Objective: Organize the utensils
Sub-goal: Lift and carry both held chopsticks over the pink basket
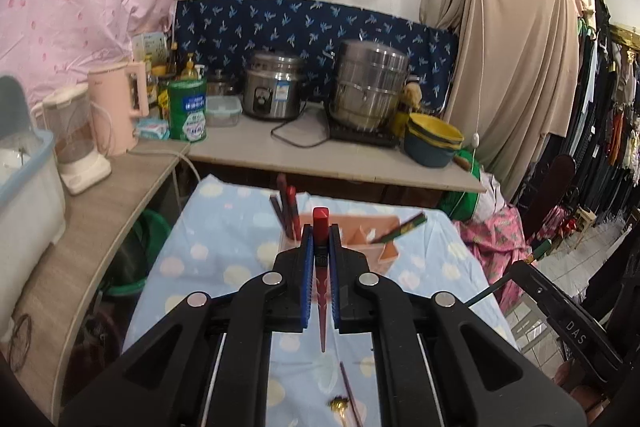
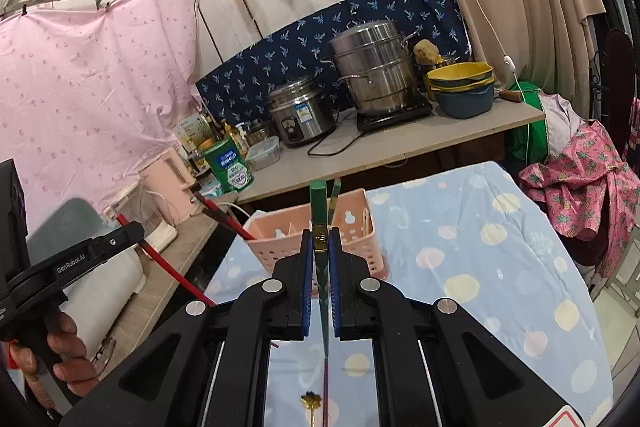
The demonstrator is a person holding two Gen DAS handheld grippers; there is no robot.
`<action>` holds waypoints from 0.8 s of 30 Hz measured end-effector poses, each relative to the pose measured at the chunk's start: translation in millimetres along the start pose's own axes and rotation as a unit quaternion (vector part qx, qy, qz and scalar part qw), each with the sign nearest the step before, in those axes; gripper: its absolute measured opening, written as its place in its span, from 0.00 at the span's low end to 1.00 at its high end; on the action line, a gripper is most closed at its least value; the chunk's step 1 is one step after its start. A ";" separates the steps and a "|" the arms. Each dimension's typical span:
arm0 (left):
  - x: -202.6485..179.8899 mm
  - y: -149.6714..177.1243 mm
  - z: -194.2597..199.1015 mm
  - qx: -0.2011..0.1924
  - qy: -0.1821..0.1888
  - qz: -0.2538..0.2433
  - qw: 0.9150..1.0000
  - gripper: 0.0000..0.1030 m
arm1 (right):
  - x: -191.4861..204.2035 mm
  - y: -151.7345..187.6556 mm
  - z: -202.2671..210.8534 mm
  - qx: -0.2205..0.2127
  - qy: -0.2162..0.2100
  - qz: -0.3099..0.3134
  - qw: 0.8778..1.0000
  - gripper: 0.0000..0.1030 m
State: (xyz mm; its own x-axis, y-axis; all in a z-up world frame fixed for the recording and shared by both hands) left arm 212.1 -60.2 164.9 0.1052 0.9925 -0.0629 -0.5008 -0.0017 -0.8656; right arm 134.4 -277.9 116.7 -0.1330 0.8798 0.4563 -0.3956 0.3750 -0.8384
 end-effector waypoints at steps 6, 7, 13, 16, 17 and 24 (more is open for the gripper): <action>-8.1 -41.1 -1.5 -0.039 0.005 0.013 0.999 0.07 | 3.2 -41.1 -12.0 -0.046 -0.020 -0.004 0.999 0.07; -8.6 -48.0 -2.2 -0.045 0.005 0.015 0.999 0.07 | 3.7 -46.1 -14.6 -0.052 -0.019 -0.002 0.998 0.07; -13.7 -86.0 -7.9 -0.081 0.010 0.030 0.996 0.07 | 3.7 -82.7 -29.6 -0.089 -0.025 -0.002 0.996 0.07; -20.3 -96.8 -17.0 -0.089 0.010 0.026 0.996 0.07 | 0.2 -98.5 -39.1 -0.099 -0.026 -0.007 0.995 0.07; -22.9 -98.6 -21.5 -0.089 0.010 0.024 0.996 0.07 | -0.5 -101.9 -42.0 -0.101 -0.025 -0.007 0.995 0.07; -32.3 -93.3 -58.9 -0.064 0.005 0.014 0.998 0.07 | -2.3 -114.6 -73.8 -0.095 -0.013 0.003 0.995 0.07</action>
State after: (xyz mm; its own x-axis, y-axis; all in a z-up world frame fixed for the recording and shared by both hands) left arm 306.1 -99.2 218.4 0.1020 0.9905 -0.0920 -0.3907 -0.0452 -0.9194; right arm 247.1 -301.4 189.8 -0.1587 0.8758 0.4559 -0.2166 0.4196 -0.8815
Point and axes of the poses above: each gripper's, at about its wrist camera, not at the fingertips, and z roughly against the way its jaws point, x to its left, y to its underside, the point moved 3 cm from there along -z, roughly the way its jaws point, and after that the axes turned 14 degrees about -y, right-handed, at the moved point
